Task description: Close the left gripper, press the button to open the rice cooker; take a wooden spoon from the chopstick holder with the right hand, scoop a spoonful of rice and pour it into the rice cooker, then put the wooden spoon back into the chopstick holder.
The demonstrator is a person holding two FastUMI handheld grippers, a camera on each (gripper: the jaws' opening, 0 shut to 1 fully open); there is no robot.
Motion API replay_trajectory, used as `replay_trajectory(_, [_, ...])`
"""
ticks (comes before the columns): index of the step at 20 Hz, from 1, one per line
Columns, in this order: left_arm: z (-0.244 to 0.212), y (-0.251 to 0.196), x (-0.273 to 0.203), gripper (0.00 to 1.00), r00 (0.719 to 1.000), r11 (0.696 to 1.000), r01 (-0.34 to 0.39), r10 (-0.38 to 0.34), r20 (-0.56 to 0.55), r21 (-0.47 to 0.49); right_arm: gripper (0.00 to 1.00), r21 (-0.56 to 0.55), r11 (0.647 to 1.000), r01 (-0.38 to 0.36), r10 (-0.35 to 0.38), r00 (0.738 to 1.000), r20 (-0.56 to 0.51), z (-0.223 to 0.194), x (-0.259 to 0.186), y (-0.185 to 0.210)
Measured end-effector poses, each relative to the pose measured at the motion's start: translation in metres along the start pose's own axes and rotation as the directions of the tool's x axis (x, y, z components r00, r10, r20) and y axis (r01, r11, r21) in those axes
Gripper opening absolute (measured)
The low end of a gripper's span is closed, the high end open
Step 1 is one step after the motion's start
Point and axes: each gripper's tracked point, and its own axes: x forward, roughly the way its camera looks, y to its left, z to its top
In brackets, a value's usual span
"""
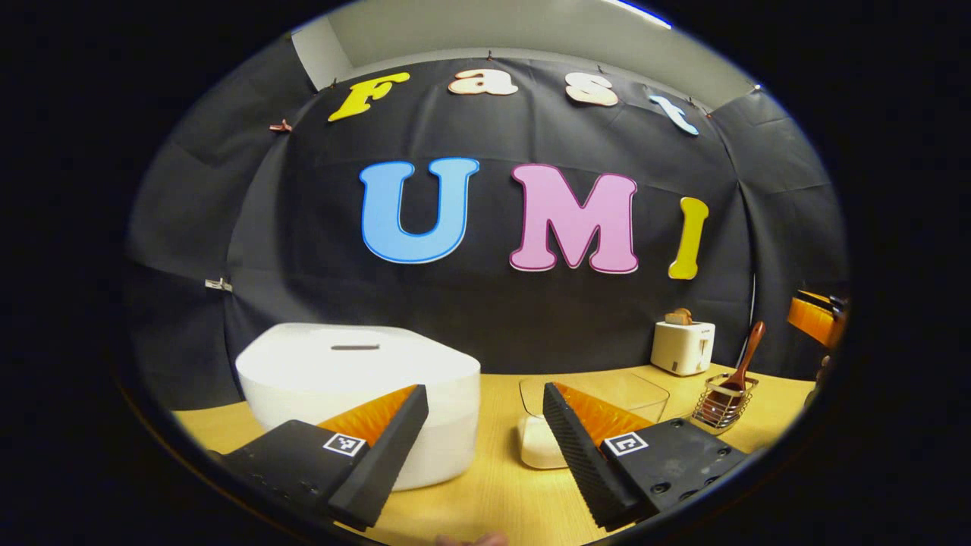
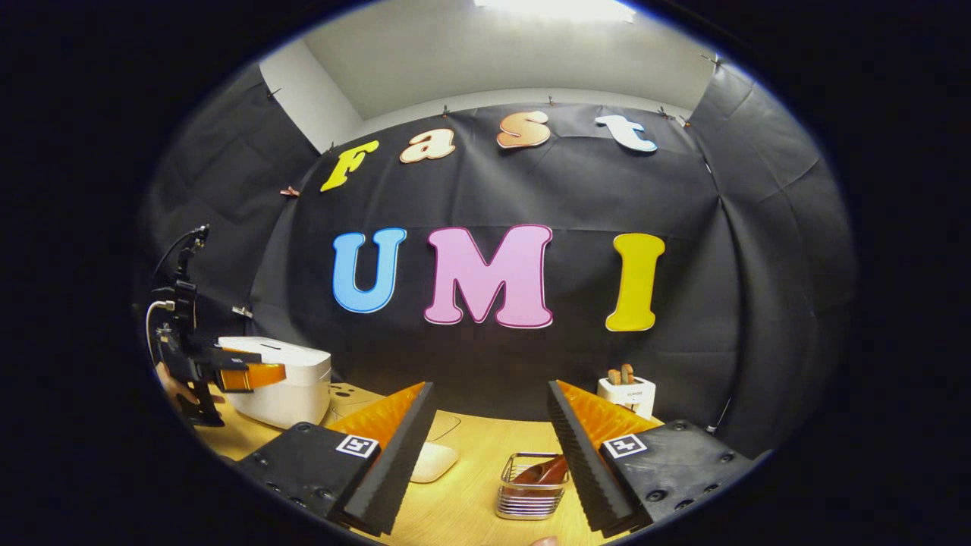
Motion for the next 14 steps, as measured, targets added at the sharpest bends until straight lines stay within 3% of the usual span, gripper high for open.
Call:
replay_trajectory(4, [-0.029, -0.014, 0.009, 0.98, 0.999, 1.000, 0.017, -0.016, -0.032, 0.007, 0.92, -0.030, 0.999, -0.036, 0.035, 0.997, -0.063, -0.043, 0.005, 0.028])
replay_trajectory(6, [-0.043, -0.016, 0.013, 0.98, 0.998, 1.000, 0.024, -0.024, -0.060, 0.002, 0.96, -0.007, 0.998, -0.057, 0.056, 0.993, -0.105, -0.068, 0.013, 0.042])
replay_trajectory(7, [-0.050, -0.016, 0.015, 0.98, 0.997, 1.000, 0.025, -0.025, -0.078, 0.001, 0.92, 0.012, 0.997, -0.071, 0.072, 0.989, -0.131, -0.081, 0.016, 0.050])
replay_trajectory(10, [-0.066, -0.012, 0.018, 0.98, 0.993, 1.000, 0.017, -0.018, -0.114, -0.006, 0.93, 0.039, 0.994, -0.103, 0.109, 0.971, -0.214, -0.117, 0.020, 0.064])
replay_trajectory(14, [-0.076, -0.006, 0.022, 0.98, 0.992, 1.000, -0.002, 0.004, -0.129, 0.014, 0.94, 0.058, 0.992, -0.111, 0.122, 0.957, -0.261, -0.135, 0.022, 0.066])
